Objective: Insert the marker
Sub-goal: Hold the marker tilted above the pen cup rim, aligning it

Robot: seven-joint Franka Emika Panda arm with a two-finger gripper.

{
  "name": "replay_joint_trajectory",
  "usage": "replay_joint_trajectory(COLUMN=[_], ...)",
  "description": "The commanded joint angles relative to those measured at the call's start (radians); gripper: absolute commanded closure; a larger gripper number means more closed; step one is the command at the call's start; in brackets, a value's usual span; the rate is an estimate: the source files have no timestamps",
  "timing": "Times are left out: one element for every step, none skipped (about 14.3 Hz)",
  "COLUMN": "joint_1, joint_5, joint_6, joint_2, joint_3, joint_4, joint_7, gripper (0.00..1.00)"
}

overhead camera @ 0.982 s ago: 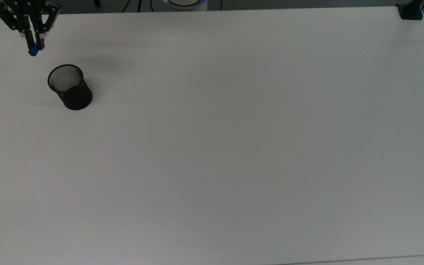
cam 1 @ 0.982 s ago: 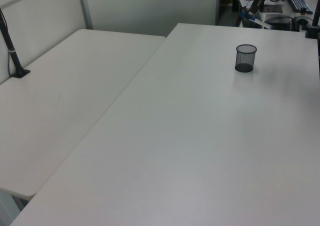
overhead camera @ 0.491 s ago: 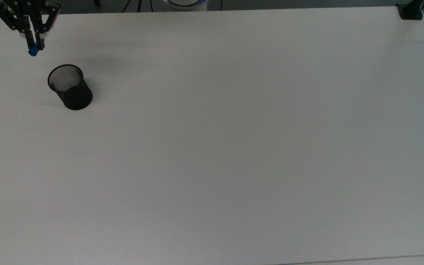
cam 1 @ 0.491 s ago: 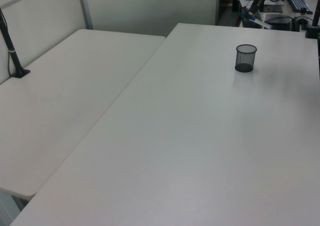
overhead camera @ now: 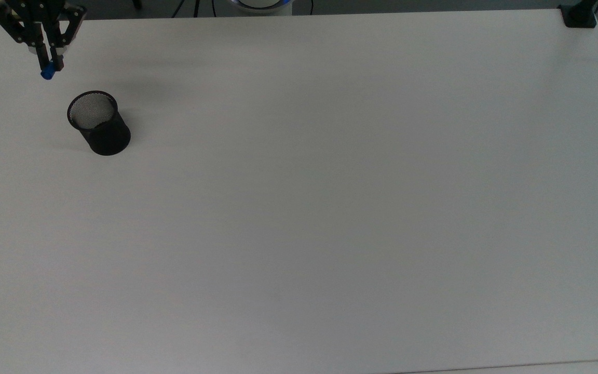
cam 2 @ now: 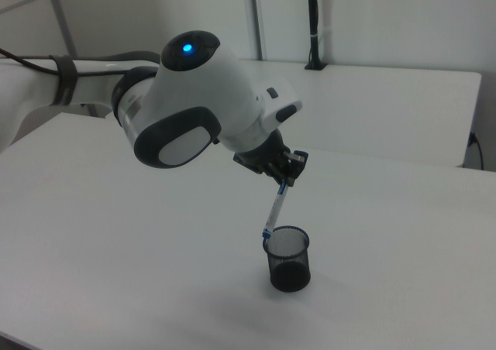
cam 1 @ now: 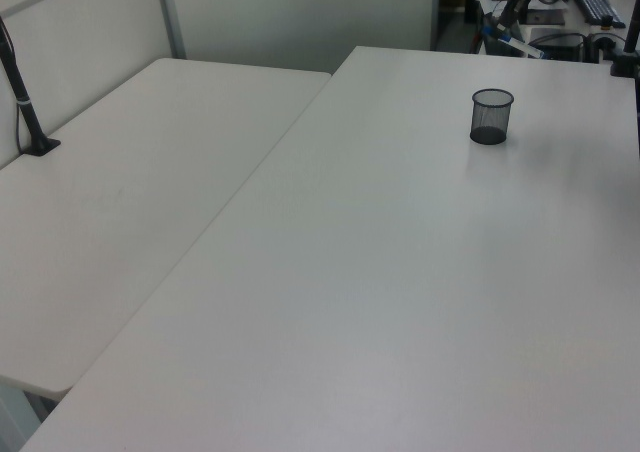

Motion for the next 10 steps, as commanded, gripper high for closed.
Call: replay_joint_trajectory(joint_1=[0.004,0.007,0.007,0.012,0.016,0.018,0.018,0.019,0.019,0.021], joint_5=[0.052,0.067,0.069,0.071,0.071,0.071,0.071,0.071,0.071,0.071], joint_6=[0.005,0.008,0.011,0.016,0.034,0.055,0.066,0.083,0.115,0.132], joint_2=[-0.010,-0.006,-0.001,0.005,0.013,0.017,0.025,0.028,0.043,0.054], joint_3=[-0.002,-0.002,-0.002,-0.002,-0.002,-0.002,-0.002,0.000,0.003,0.006], joint_4=[-0.026,-0.026,-0.026,-0.025,-0.026,-0.028,-0.028,-0.028,-0.029,-0.028], joint_7=[-0.030,-0.031,-0.031,-0.031,-0.031,-0.030,-0.030,-0.030,-0.025,-0.020], gripper=[0.92,0.92,0.92,0.92,0.92,0.92,0.92,0.92,0.92,0.92])
